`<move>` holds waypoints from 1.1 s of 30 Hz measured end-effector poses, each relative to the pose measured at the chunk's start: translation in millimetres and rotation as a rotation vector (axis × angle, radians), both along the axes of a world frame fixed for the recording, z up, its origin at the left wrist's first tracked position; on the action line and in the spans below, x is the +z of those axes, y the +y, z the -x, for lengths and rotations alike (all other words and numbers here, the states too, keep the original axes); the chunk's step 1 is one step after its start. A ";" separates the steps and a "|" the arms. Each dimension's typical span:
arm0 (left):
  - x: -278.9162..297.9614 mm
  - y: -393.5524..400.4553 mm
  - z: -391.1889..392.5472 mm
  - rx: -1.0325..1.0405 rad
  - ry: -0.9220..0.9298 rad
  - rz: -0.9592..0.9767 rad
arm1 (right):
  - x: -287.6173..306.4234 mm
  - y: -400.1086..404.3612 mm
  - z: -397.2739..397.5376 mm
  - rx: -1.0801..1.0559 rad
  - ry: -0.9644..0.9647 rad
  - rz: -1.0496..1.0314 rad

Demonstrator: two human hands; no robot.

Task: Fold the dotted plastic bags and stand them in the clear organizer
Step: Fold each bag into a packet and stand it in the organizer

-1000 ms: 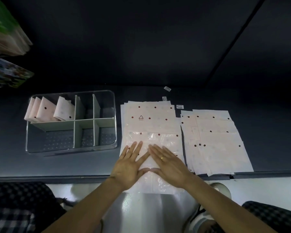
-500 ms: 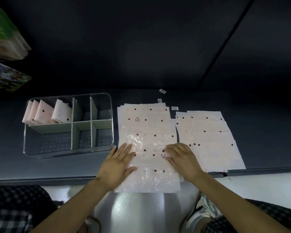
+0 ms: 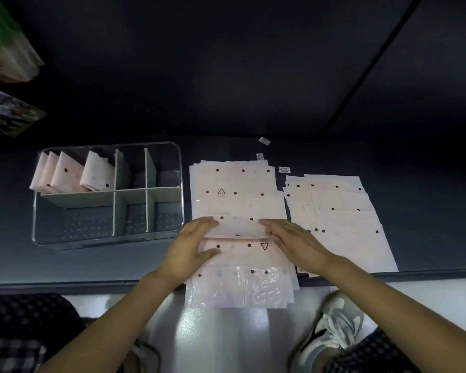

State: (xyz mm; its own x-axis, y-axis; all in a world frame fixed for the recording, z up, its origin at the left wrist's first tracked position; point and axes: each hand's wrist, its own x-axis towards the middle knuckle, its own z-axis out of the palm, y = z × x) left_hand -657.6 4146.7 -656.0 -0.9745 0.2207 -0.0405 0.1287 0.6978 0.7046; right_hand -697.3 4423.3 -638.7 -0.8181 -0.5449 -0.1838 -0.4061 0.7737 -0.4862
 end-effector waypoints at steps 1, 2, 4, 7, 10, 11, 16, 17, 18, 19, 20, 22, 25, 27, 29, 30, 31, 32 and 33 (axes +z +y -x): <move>2.0 -1.9 2.1 0.027 -0.042 -0.036 | 5.4 3.5 0.4 -0.001 -0.094 0.002; 3.1 -3.5 3.4 0.043 -0.081 -0.052 | 11.1 6.1 0.9 -0.006 -0.185 0.012; 3.9 -4.9 2.6 0.062 -0.131 -0.056 | 21.6 8.7 3.5 -0.022 -0.335 0.034; 2.0 -3.8 -2.6 0.101 -0.135 -0.013 | 31.0 5.9 6.7 -0.023 -0.487 0.081; -1.3 -1.6 -7.1 0.130 -0.129 -0.018 | 35.0 2.5 10.2 -0.041 -0.599 0.162; -2.6 -0.9 -8.2 0.148 -0.142 -0.022 | 35.7 2.7 12.1 -0.055 -0.621 0.193; -2.8 6.3 -11.3 0.349 -0.268 -0.151 | 31.6 17.8 18.2 -0.250 -0.642 0.284; -3.3 8.2 -10.3 0.373 -0.279 -0.177 | 28.3 21.3 17.2 -0.302 -0.648 0.309; -2.9 10.1 -9.1 0.397 -0.290 -0.186 | 23.8 23.8 15.4 -0.367 -0.651 0.347; -2.5 12.2 -7.8 0.424 -0.292 -0.189 | 18.9 24.4 13.0 -0.449 -0.644 0.401; -2.4 14.9 -6.5 0.448 -0.295 -0.176 | 13.1 23.4 11.1 -0.537 -0.624 0.447; -4.2 19.6 -4.5 0.484 -0.289 -0.138 | 2.5 18.6 10.2 -0.706 -0.556 0.508; -6.0 25.8 -2.2 0.541 -0.283 -0.133 | -7.7 9.0 13.7 -0.827 -0.447 0.451; -0.4 33.0 -2.4 0.583 -0.284 -0.164 | -10.1 4.0 17.1 -0.807 -0.357 0.318; 3.9 43.1 -7.6 0.615 -0.217 -0.103 | -12.4 0.9 19.9 -0.793 -0.299 0.219; 6.6 48.4 -11.8 0.604 -0.126 -0.022 | -13.8 0.0 21.1 -0.791 -0.284 0.187; 8.2 53.7 -15.8 0.568 -0.003 0.054 | -15.0 -0.5 22.2 -0.789 -0.270 0.156; 11.0 59.1 -19.3 0.501 0.105 0.129 | -15.5 -0.9 22.8 -0.791 -0.263 0.129; 11.3 63.2 -20.9 0.420 0.209 0.198 | -16.0 -0.8 23.2 -0.790 -0.258 0.111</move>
State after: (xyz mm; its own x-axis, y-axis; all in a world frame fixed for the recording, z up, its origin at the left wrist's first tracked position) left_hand -636.7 4209.9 -644.7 -0.9693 -0.1837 0.1633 -0.0673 0.8374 0.5424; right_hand -720.4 4422.4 -654.7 -0.9065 0.1454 -0.3964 0.3699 0.7259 -0.5799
